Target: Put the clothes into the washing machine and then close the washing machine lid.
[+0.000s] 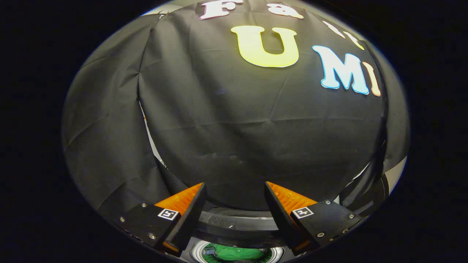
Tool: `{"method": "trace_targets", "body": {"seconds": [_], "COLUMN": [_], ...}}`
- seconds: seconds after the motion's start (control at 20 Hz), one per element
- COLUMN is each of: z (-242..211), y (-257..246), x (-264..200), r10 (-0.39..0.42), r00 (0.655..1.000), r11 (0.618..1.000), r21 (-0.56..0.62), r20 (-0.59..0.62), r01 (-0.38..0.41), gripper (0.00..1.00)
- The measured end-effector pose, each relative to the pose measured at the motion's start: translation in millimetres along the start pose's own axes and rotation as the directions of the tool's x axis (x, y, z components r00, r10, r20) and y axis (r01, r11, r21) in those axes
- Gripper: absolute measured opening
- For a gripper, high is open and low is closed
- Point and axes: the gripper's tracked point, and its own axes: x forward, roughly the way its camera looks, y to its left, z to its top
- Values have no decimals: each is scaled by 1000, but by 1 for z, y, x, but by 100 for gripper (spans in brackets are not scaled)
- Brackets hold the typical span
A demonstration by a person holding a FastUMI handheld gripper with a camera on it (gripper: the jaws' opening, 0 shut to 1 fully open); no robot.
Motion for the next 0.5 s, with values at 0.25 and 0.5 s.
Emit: {"method": "trace_targets", "body": {"seconds": [0.25, 0.5], "z": [-14, -27], "y": [9, 16], "x": [-25, -44], "r10": [4, 13], "r00": [1000, 1000], "r11": [1000, 1000], "r21": [-9, -9], "r20": [18, 13], "r01": [-3, -12], "gripper": [97, 97]}}
